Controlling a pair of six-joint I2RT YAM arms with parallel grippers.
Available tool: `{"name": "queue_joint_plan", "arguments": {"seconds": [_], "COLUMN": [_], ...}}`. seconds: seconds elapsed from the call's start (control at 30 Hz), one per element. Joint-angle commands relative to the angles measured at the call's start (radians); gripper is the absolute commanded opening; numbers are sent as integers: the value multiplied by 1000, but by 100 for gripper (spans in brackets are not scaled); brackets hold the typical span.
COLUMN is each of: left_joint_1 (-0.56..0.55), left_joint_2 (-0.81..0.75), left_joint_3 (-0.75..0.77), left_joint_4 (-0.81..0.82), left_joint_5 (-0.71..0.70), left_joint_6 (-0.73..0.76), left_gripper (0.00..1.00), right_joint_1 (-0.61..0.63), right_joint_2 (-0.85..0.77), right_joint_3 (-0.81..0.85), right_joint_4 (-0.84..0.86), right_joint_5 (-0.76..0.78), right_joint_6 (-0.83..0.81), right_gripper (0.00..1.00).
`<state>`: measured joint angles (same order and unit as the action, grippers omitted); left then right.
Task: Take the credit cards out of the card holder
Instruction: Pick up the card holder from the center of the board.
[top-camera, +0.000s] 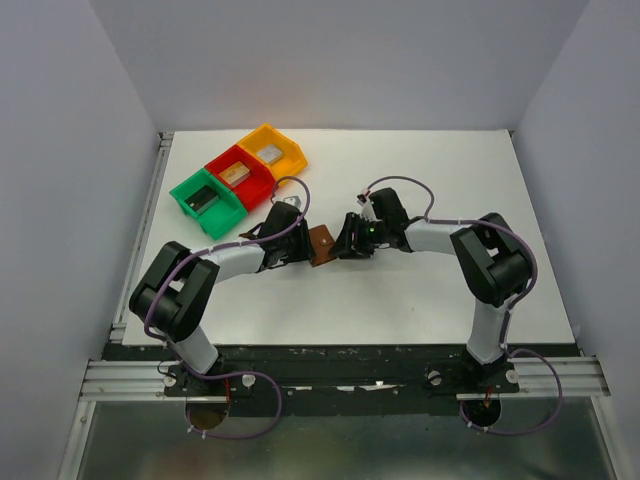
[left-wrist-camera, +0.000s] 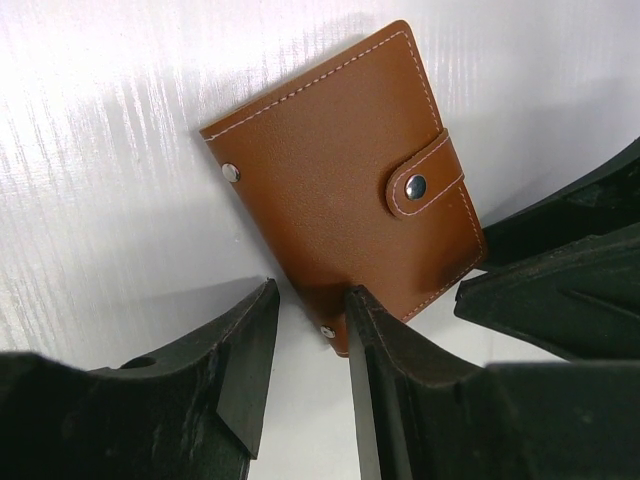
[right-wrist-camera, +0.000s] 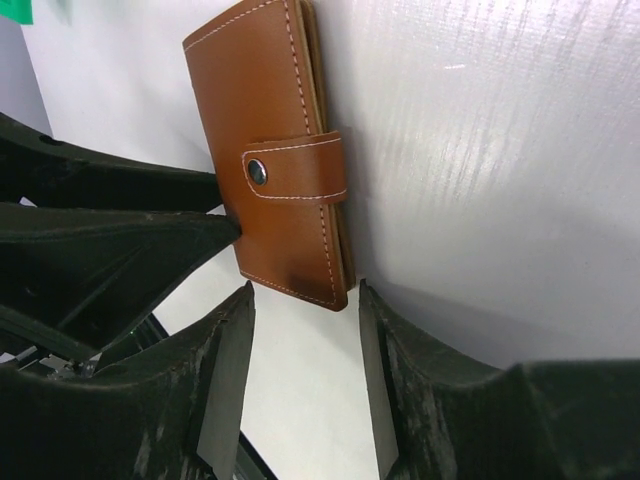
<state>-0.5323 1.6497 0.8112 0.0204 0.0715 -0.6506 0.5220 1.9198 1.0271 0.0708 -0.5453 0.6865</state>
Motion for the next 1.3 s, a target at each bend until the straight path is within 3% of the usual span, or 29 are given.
{"name": "queue_joint_plan", "arguments": {"seconds": [0.0,0.27,0.7,0.8,0.97,1.07,1.17,1.27], "left_joint_1": [-3,-3,-5,-1,-1,-1,0,6], "left_joint_2": [21,25,16,10,-68,-102,-139,-240], "left_joint_3": [5,8,-6,-7,-64,-70,-87,-179], "left_joint_4": [-28,-25,10,12,36,23,21,117], "left_joint_5": [-15,-7,25,25,-58,-94,-125,-160], "left_joint_6": [20,20,22,16,-27,-58,-105,-176], "left_gripper": [49,49,49,49,50,55,65,79], "right_joint_1": [-5,-7,-7,-8,-7,-8,-8,-11], "right_joint_2": [12,34,48,24,-50,-91,-146,-244], "right_joint_3": [-1,30,21,7,-30,-47,-70,-97], "right_joint_4": [-11,6,61,63,54,28,3,-52], "right_joint_5": [19,-11,-54,-45,-39,-35,-44,-41], "right_joint_6": [-1,2,22,18,5,-1,-11,-44], "right_gripper": [56,52,17,0,0,0,0,0]}}
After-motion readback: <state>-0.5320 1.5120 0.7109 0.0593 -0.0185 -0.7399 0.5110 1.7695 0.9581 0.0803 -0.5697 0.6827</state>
